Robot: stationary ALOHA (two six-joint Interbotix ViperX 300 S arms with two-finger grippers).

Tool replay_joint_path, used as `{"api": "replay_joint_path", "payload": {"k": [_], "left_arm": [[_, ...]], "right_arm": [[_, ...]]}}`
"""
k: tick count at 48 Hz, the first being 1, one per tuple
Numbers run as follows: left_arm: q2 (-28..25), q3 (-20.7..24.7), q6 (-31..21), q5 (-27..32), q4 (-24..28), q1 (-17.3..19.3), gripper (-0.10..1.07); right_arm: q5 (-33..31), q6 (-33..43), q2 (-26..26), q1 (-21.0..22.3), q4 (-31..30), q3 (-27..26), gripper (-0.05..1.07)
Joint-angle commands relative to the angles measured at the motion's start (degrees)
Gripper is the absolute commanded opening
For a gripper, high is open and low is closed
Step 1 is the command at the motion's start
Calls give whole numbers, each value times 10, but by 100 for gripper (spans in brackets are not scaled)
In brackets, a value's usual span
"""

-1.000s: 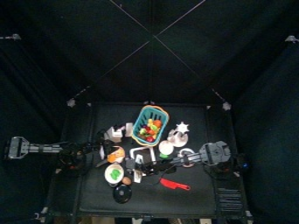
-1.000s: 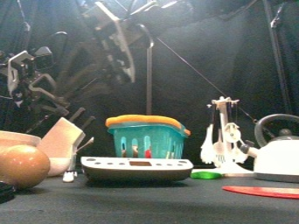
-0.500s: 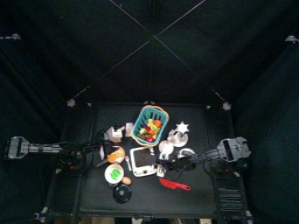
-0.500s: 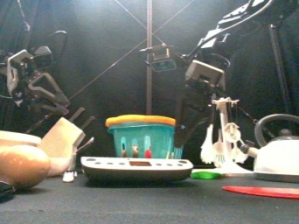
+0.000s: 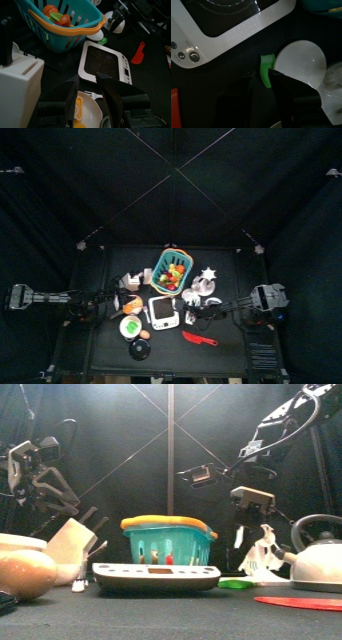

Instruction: Grab final corn shuck on table

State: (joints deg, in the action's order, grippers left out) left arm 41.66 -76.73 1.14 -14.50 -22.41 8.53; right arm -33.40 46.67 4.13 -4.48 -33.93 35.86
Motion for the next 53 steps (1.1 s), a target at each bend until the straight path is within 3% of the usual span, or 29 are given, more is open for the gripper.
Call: {"api": "replay_joint_path", "payload": {"k": [1,26,43,53], "left_arm": [[0,7,0,-3,2,0,75],[0,6,0,-3,1,0,75],[0,6,0,-3,1,0,75],[0,5,0,-3,1,0,75]], "right_arm": [[2,1,-4,8,-2,-6,69],[19,1,32,18,-2,-4,68],[23,1,23,16,11,-5,48],[23,0,-11,4,21,-20,46]]}}
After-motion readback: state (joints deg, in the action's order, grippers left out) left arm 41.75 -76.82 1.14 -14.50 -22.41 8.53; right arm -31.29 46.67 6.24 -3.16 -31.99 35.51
